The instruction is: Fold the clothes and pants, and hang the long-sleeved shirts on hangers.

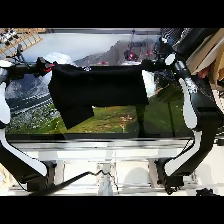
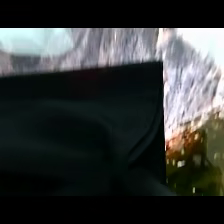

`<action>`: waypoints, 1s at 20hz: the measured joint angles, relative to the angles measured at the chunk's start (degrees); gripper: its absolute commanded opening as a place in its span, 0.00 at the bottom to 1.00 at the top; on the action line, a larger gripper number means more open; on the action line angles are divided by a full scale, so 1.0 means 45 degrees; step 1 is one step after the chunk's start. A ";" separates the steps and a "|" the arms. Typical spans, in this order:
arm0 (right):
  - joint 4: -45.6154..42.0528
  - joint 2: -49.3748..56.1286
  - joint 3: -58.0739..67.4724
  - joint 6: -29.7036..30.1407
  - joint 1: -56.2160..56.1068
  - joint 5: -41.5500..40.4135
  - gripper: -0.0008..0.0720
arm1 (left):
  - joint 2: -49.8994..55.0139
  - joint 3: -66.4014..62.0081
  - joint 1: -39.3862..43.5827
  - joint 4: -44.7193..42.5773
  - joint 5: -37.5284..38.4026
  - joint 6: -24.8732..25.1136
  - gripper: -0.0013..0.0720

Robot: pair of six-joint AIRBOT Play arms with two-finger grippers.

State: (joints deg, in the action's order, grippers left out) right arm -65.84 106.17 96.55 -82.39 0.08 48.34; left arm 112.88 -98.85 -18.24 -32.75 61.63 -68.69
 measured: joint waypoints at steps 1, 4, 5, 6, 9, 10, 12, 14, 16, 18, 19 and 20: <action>-0.0034 0.0015 0.0000 0.0005 0.0053 0.0481 0.67 | 0.0000 0.0000 -0.0117 -0.0272 0.0427 -0.0160 0.50; -0.0058 0.0029 -0.0092 0.0010 0.0476 0.2429 0.67 | -0.0180 0.0000 -0.0753 -0.1219 0.1938 -0.0631 0.50; -0.0039 0.0015 -0.0214 0.0005 0.0675 0.3089 0.67 | -0.0277 0.0000 -0.0971 -0.1695 0.2560 -0.0801 0.50; 0.0019 -0.0039 -0.0427 0.0005 0.0918 0.3755 0.67 | -0.0384 0.0010 -0.1190 -0.2327 0.3240 -0.1001 0.51; 0.0466 -0.0267 -0.1501 0.0165 0.1647 0.5357 0.65 | -0.0981 0.0544 -0.1569 -0.4313 0.5008 -0.1375 0.52; 0.0753 -0.0364 -0.1987 0.0345 0.1865 0.5770 0.65 | -0.1277 0.0991 -0.1608 -0.4716 0.5333 -0.1370 0.52; 0.1409 -0.0525 -0.2890 0.0787 0.2225 0.6285 0.65 | -0.2016 0.2307 -0.1608 -0.5178 0.5600 -0.1195 0.52; 0.1943 -0.0612 -0.3541 0.1239 0.2477 0.6533 0.65 | -0.2769 0.3881 -0.1564 -0.5353 0.5357 -0.0845 0.60; 0.2302 -0.0656 -0.3910 0.1574 0.2637 0.6645 0.65 | -0.3342 0.5377 -0.1520 -0.5124 0.4969 -0.0359 0.62; 0.2521 -0.0670 -0.4114 0.1749 0.2749 0.6635 0.65 | -0.3682 0.6625 -0.1433 -0.4677 0.4478 0.0141 0.62; 0.2599 -0.0665 -0.4182 0.1821 0.2788 0.6625 0.64 | -0.3774 0.7087 -0.1365 -0.4532 0.4245 0.0296 0.62; 0.2647 -0.0646 -0.4250 0.1904 0.2807 0.6625 0.56 | -0.3842 0.7475 -0.1282 -0.4425 0.3993 0.0442 0.61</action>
State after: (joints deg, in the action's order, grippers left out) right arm -53.93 103.26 77.43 -73.82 12.71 78.15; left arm 95.59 -65.21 -24.01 -52.66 79.59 -66.70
